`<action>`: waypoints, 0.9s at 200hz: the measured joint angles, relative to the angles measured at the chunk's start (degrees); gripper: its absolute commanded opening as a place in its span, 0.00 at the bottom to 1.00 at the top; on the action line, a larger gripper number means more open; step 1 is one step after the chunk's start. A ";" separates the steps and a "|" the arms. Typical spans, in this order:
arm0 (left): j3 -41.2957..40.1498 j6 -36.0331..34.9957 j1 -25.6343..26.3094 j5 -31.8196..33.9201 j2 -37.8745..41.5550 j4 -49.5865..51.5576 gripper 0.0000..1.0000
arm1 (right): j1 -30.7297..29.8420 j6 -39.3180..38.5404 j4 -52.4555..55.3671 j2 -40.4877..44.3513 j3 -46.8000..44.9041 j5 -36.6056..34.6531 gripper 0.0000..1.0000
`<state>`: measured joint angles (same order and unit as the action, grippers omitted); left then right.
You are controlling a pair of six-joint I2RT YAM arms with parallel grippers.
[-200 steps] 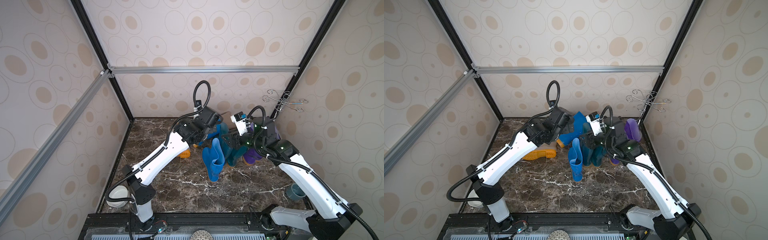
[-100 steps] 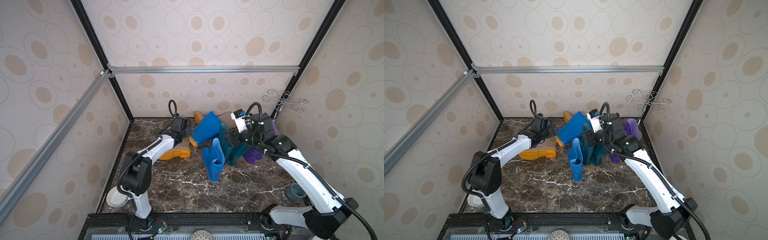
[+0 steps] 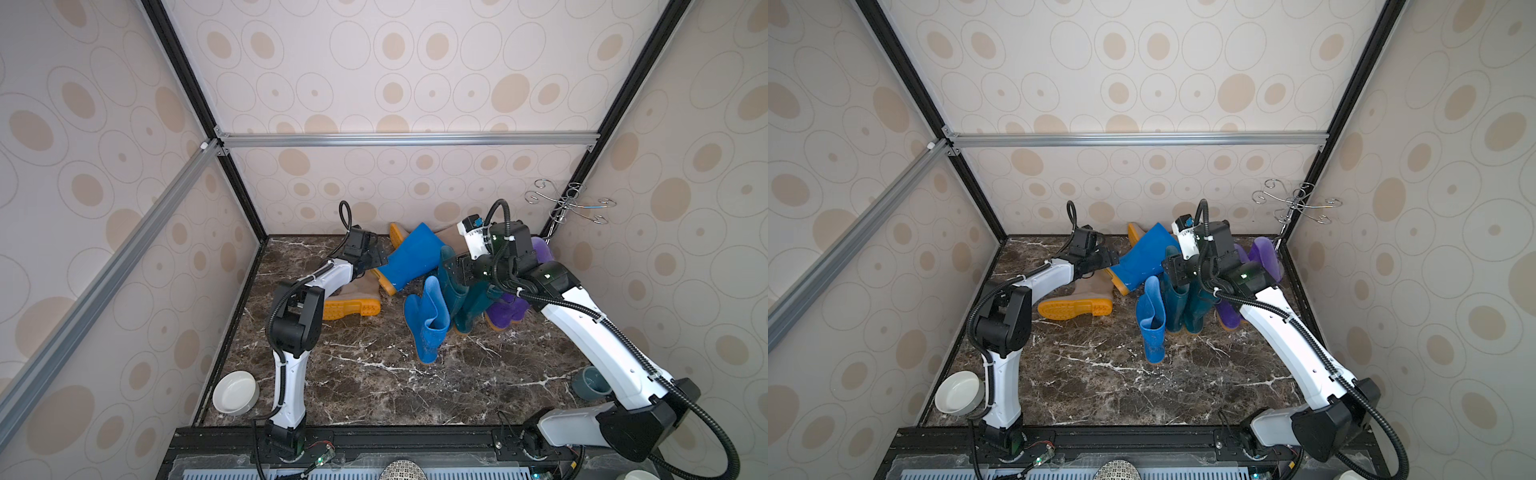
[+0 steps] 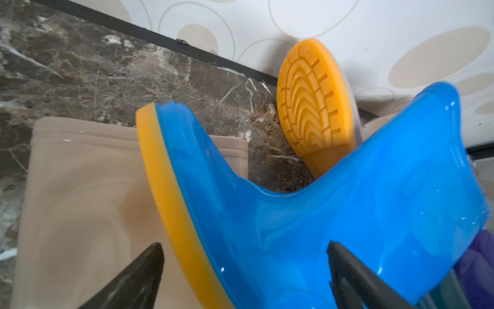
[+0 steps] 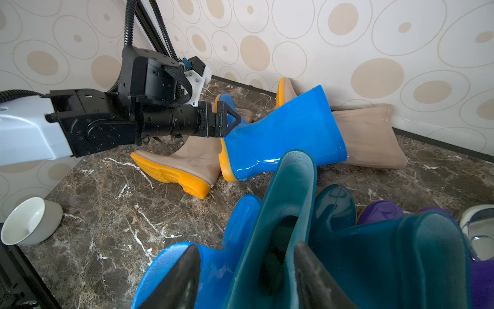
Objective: Match and arrange rain boots in pairs
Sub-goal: Pick up the rain boot at the center of the board.
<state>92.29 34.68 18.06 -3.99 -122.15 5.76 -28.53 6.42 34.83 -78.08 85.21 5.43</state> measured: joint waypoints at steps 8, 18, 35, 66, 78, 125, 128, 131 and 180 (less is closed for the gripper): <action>0.04 -0.15 -0.20 -0.22 -0.50 -0.11 0.78 | 0.00 0.00 0.17 -0.52 0.42 0.07 0.58; 0.44 -0.35 -0.44 -0.79 -1.42 -0.09 0.73 | 0.00 -0.04 0.61 -1.31 1.27 0.17 0.58; 1.90 -0.74 -0.85 -1.01 -3.37 0.22 0.63 | 0.00 -0.22 1.40 -2.95 3.56 0.57 0.58; 3.28 -0.24 -1.33 -2.21 -5.09 0.44 0.47 | 0.00 -0.37 3.48 -6.93 9.44 2.43 0.57; 4.70 0.13 -1.51 -2.82 -5.95 1.01 0.40 | 0.00 -0.48 3.58 -7.98 10.88 3.06 0.57; 9.49 1.92 -1.75 -6.36 -8.92 3.85 0.17 | 0.00 -1.42 3.65 -8.61 11.43 3.96 0.57; 9.51 1.92 -1.75 -6.64 -8.92 3.74 0.16 | 0.00 -1.44 3.56 -8.59 11.39 3.96 0.57; 9.51 1.92 -1.75 -6.91 -8.92 3.61 0.16 | 0.00 -1.44 3.43 -8.59 11.32 3.93 0.57; 2.93 2.27 -3.21 -12.24 -5.70 -5.22 0.08 | 0.00 -1.27 2.14 -7.69 10.14 3.63 0.58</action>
<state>95.22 36.95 14.85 -16.23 -127.85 0.54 -28.53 5.15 36.97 -85.78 95.35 9.06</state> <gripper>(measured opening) 0.220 0.573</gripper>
